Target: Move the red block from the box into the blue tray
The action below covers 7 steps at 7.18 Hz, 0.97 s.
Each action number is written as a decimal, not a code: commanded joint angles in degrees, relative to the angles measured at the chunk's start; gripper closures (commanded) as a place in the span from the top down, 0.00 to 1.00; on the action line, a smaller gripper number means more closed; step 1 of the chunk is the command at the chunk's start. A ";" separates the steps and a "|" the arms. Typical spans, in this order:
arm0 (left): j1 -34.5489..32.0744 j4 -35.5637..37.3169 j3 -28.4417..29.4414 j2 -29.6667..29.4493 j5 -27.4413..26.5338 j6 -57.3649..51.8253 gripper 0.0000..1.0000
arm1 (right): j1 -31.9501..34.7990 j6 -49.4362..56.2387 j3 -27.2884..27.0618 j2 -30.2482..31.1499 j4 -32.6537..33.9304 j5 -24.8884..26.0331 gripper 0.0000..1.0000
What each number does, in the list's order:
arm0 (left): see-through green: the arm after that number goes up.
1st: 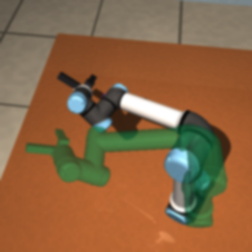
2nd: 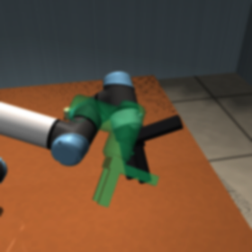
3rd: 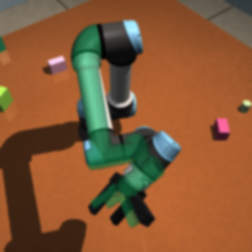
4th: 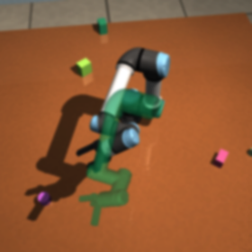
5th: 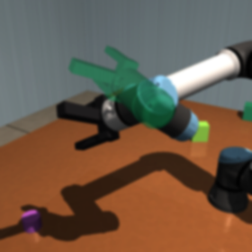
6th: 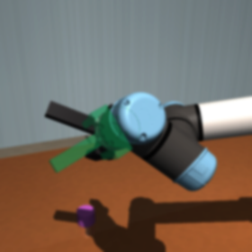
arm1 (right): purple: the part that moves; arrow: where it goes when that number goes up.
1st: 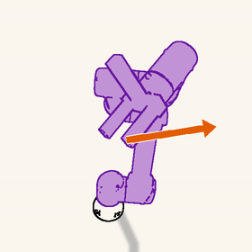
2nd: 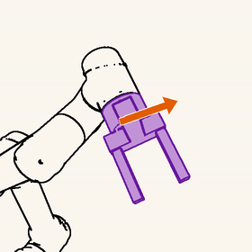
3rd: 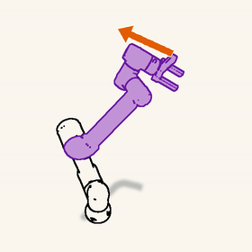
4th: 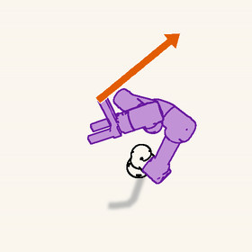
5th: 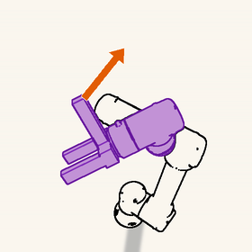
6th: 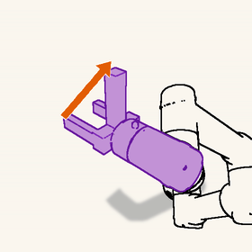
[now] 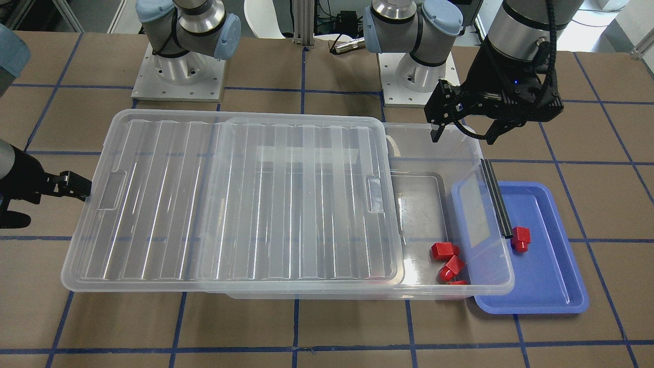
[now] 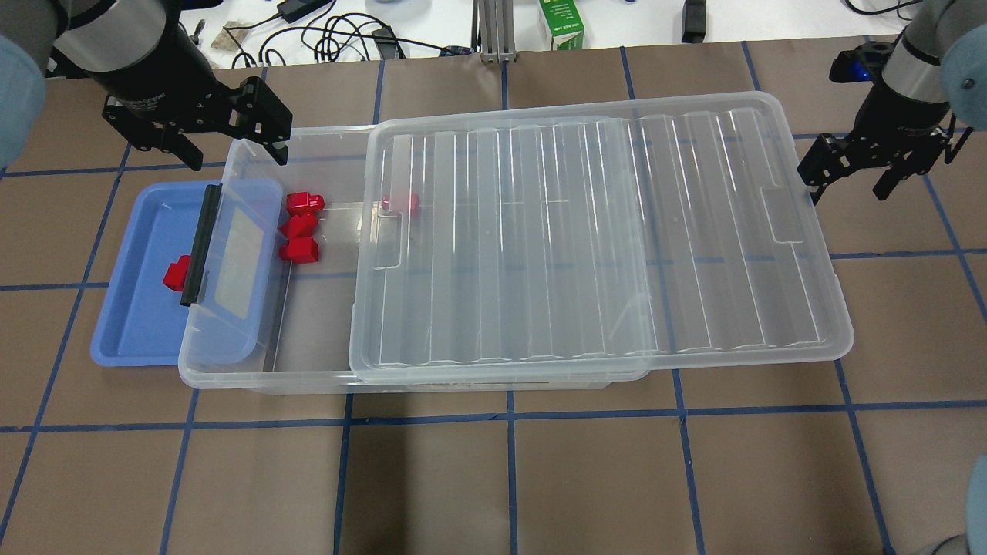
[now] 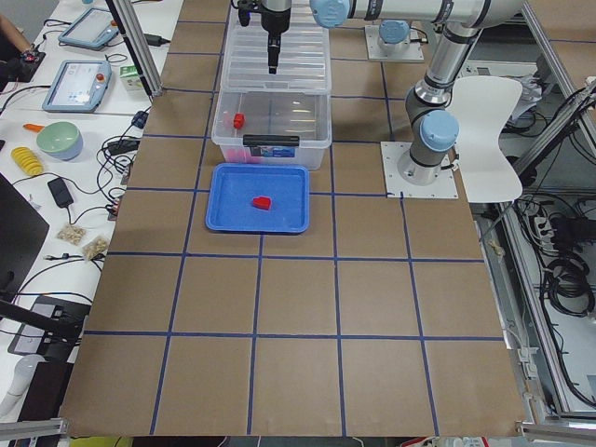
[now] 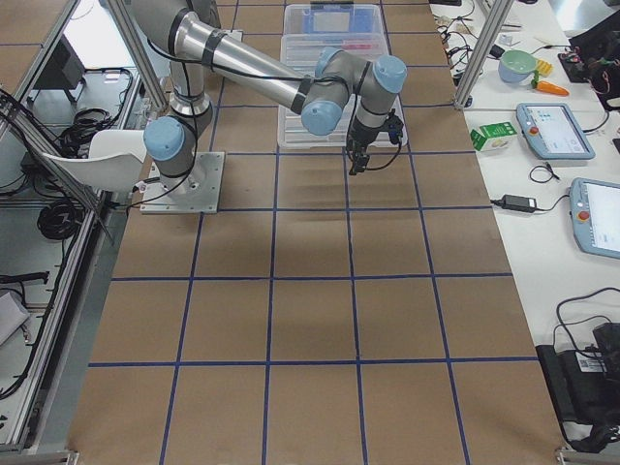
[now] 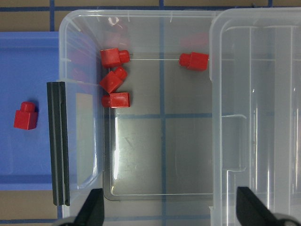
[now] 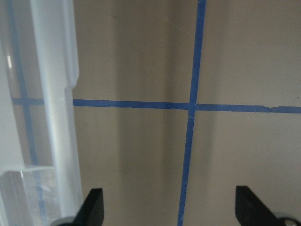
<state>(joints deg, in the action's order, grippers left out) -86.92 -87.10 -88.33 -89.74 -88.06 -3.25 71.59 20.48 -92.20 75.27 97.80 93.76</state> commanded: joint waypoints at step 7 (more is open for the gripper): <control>-0.10 0.00 -0.17 0.00 -0.27 0.00 1.00 | 9.78 -15.89 -0.61 -0.03 0.20 -0.07 1.00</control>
<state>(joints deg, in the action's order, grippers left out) -87.01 -87.10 -88.50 -89.74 -88.19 -3.25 79.57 7.20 -92.68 75.23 97.93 93.70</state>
